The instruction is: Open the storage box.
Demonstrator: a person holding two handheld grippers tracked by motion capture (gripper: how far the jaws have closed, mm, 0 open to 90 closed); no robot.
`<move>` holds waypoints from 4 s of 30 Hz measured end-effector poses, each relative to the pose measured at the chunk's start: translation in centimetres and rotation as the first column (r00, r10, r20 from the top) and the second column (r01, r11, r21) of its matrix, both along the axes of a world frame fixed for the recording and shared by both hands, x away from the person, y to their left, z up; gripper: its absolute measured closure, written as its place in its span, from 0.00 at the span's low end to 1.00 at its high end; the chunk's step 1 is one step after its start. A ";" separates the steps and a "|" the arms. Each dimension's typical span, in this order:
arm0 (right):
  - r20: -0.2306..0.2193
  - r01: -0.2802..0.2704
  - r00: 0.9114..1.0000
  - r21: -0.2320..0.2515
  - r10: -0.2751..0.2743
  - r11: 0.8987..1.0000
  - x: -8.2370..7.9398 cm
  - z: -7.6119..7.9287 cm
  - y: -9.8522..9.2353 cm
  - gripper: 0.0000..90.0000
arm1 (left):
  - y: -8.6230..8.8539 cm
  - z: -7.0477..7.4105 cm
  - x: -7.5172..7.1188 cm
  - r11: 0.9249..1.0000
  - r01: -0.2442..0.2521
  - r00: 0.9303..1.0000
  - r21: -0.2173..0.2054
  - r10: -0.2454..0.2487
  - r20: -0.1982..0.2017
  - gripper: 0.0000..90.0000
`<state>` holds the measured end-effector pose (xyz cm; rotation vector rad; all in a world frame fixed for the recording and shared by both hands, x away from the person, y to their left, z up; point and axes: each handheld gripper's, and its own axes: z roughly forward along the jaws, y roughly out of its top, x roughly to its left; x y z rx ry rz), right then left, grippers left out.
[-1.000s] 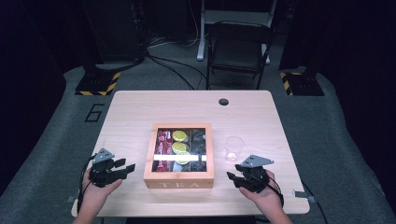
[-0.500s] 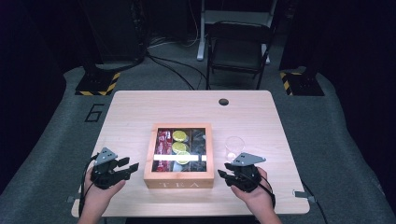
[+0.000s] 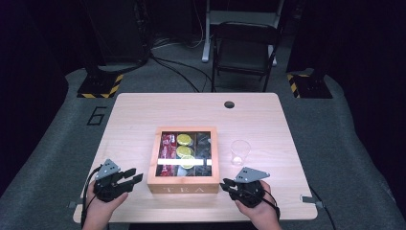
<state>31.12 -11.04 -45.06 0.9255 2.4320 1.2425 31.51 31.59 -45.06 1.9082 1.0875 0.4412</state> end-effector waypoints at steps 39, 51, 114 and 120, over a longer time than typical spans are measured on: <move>-0.005 -0.021 1.000 -0.089 0.020 0.996 0.0 -1.3 1.0 1.00 | 0.6 -0.4 0.0 1.000 -0.013 1.000 -0.004 0.013 -0.015 0.69; 0.022 -0.029 0.999 -0.122 0.032 0.992 -0.2 -1.2 1.2 1.00 | 1.0 -0.3 -0.5 0.999 -0.032 0.999 -0.001 0.032 -0.006 0.69; 0.044 -0.001 0.999 0.024 -0.001 1.000 0.8 0.2 1.1 0.97 | -3.3 0.0 -0.9 0.993 0.085 0.995 0.077 -0.089 0.049 0.66; 0.035 0.011 0.999 0.080 -0.014 0.997 1.0 0.7 0.8 0.93 | -3.9 0.6 -0.8 0.993 0.067 0.994 0.096 -0.075 0.082 0.65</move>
